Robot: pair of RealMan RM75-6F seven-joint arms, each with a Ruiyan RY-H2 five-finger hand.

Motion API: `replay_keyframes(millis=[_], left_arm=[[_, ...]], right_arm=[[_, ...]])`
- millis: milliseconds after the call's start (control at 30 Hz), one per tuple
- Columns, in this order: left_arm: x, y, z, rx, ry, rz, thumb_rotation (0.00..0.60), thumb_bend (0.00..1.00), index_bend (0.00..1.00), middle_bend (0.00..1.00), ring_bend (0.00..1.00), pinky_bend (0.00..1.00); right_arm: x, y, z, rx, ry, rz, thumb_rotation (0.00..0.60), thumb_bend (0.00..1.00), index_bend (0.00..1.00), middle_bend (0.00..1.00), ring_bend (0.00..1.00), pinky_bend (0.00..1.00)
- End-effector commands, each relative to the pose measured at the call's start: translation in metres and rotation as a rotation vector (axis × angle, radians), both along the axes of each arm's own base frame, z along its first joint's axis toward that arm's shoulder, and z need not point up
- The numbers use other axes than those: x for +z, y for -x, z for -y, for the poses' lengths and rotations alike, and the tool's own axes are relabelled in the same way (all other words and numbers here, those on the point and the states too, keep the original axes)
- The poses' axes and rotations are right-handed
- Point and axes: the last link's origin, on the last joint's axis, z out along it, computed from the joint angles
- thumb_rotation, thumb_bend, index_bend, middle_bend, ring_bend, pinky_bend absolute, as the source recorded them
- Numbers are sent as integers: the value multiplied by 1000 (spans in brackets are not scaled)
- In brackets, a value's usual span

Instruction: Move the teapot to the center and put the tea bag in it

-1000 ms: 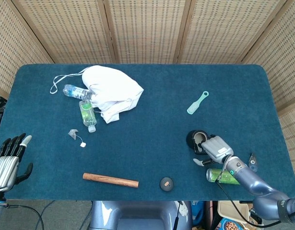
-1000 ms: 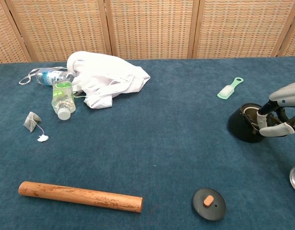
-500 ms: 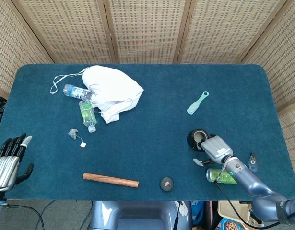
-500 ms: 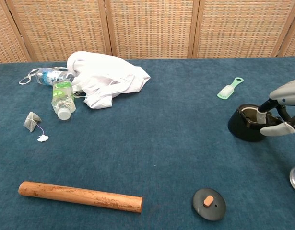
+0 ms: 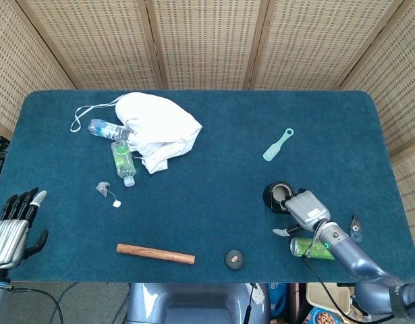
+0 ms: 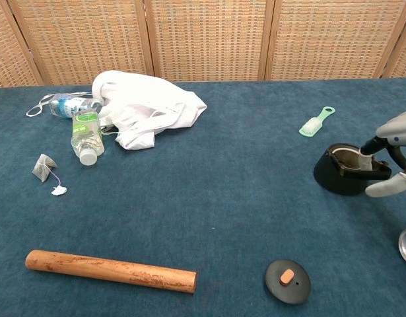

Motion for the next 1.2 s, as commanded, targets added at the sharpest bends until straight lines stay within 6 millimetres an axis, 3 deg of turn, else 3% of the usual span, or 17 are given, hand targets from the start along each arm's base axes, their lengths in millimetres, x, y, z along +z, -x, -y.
replay_keyframes(millis=[33, 967, 1200], left_arm=[[0, 0, -1, -2, 0, 0, 600, 461, 41, 0, 38, 0], [-1, 3, 0, 12, 4, 5, 600, 461, 41, 0, 38, 0], [-1, 4, 0, 17, 6, 6, 600, 461, 41, 0, 39, 0]], right_arm=[[-1, 1, -1, -2, -2, -3, 102, 280, 361, 371, 500, 263], [-18, -1, 0, 13, -45, -21, 112, 279, 362, 402, 510, 264], [-17, -1, 4, 9, -45, -30, 119, 279, 479, 500, 522, 264]])
